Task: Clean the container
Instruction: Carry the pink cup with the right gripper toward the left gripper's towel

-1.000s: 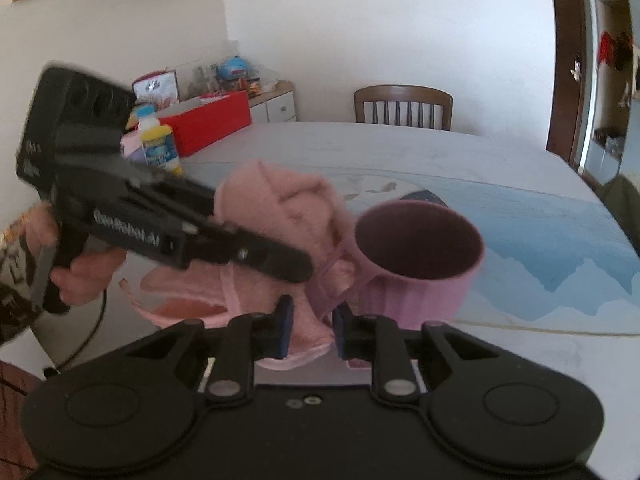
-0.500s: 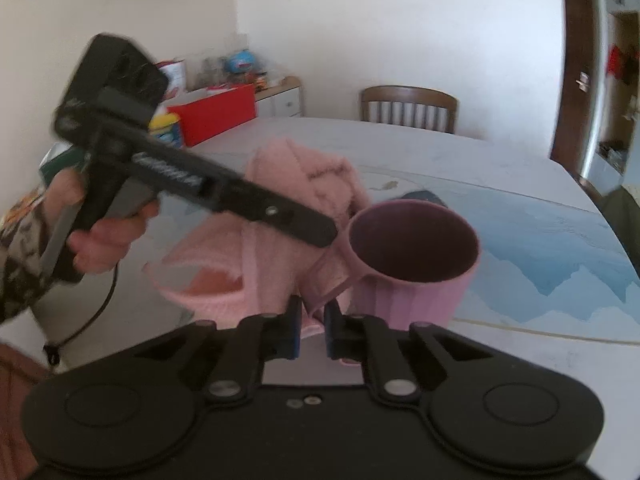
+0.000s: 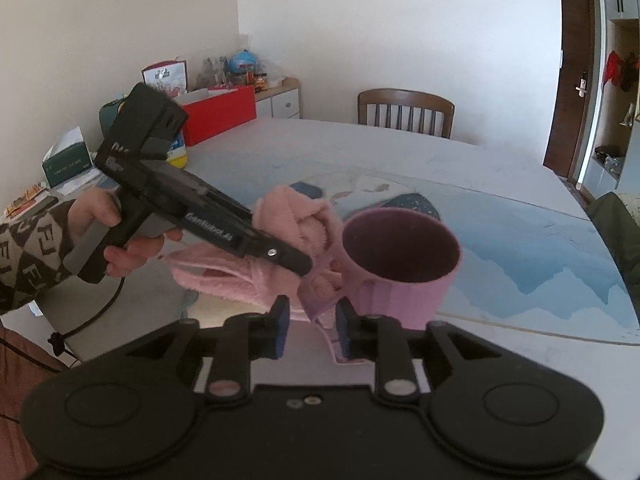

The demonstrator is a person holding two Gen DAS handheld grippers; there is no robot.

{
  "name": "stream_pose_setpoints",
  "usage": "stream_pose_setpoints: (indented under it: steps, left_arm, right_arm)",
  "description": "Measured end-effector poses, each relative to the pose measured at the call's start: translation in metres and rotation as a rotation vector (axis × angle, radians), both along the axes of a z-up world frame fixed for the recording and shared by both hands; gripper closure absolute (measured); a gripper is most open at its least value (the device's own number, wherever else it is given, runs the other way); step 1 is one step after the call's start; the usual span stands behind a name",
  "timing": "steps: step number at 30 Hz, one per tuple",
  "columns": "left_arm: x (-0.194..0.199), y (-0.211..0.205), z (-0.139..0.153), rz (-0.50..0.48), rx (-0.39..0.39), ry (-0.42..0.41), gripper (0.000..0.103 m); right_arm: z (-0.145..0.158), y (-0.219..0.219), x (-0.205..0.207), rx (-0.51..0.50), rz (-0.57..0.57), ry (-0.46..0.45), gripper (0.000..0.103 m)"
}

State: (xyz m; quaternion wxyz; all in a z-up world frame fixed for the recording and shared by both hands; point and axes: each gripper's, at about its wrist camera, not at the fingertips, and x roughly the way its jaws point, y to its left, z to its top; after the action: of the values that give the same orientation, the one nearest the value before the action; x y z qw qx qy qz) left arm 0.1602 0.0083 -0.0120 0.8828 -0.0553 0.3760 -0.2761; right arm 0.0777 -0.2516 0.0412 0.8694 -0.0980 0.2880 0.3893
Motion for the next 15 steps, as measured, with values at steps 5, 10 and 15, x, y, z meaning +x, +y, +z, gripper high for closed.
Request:
stream_pose_setpoints:
  steps: [5, 10, 15]
  left_arm:
    - [-0.015, 0.015, 0.009, -0.008, -0.008, -0.027, 0.026]
    - [-0.013, 0.024, 0.021, 0.022, 0.004, -0.068, 0.026]
    - [0.016, 0.022, 0.005, 0.049, -0.025, 0.006, 0.026]
  right_arm:
    - [0.014, -0.018, 0.0, 0.044, -0.03, 0.004, 0.053]
    - [0.03, -0.038, 0.015, 0.091, -0.148, 0.022, 0.049]
    - [0.03, -0.042, 0.049, 0.118, -0.318, 0.085, 0.051]
